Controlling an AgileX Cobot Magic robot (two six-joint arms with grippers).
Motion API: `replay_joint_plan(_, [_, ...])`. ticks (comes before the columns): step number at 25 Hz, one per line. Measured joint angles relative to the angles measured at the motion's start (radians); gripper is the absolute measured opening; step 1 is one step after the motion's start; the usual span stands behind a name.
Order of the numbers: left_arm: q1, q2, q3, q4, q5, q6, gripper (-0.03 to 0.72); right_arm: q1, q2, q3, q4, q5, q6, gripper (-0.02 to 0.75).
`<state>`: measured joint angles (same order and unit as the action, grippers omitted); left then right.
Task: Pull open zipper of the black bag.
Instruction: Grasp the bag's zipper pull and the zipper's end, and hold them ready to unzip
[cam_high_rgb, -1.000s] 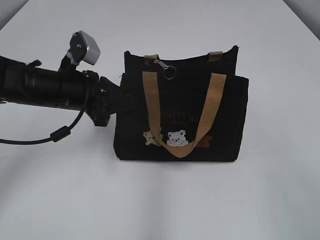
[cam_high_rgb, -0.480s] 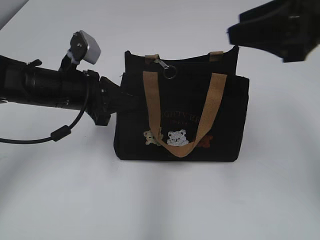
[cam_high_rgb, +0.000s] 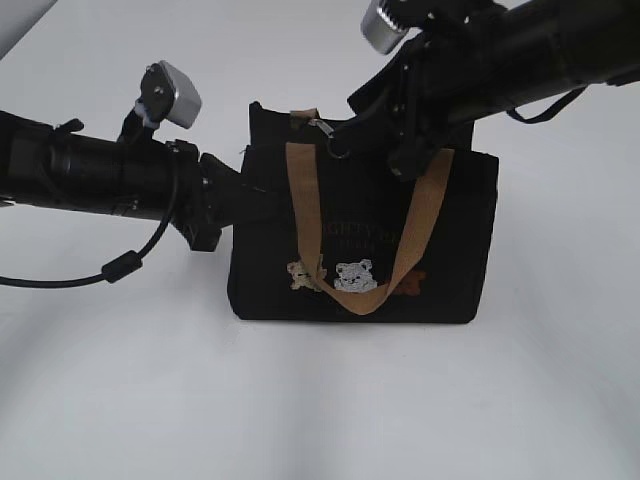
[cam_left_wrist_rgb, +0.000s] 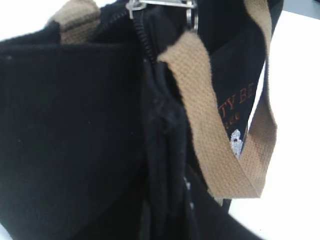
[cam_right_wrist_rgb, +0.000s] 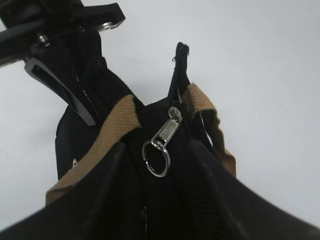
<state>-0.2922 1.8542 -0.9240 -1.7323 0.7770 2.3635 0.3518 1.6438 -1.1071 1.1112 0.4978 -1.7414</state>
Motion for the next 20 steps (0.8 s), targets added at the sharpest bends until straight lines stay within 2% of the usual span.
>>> replay_joint_plan(7, [0.000, 0.000, 0.000, 0.000, 0.000, 0.000, 0.062, 0.064, 0.061, -0.003, -0.015, -0.130, 0.000, 0.307])
replay_joint_plan(9, [0.000, 0.000, 0.000, 0.000, -0.001, 0.000, 0.062, 0.069, 0.070, -0.003, -0.016, -0.158, 0.005, 0.244])
replay_joint_plan(11, [0.000, 0.000, 0.000, 0.000, -0.002, 0.000, 0.062, 0.069, 0.071, -0.003, -0.016, -0.169, 0.037, 0.101])
replay_joint_plan(13, [-0.001, 0.000, -0.001, 0.000, -0.005, 0.000, 0.062, 0.069, 0.065, -0.003, -0.016, -0.169, 0.093, 0.021])
replay_joint_plan(17, [-0.002, 0.000, -0.002, -0.003, -0.001, 0.000, 0.062, 0.039, 0.024, -0.003, -0.025, -0.122, 0.230, 0.001])
replay_joint_plan(20, [-0.004, 0.000, -0.005, -0.010, 0.016, 0.000, 0.062, -0.035, -0.019, -0.003, -0.040, -0.022, 0.330, 0.001])
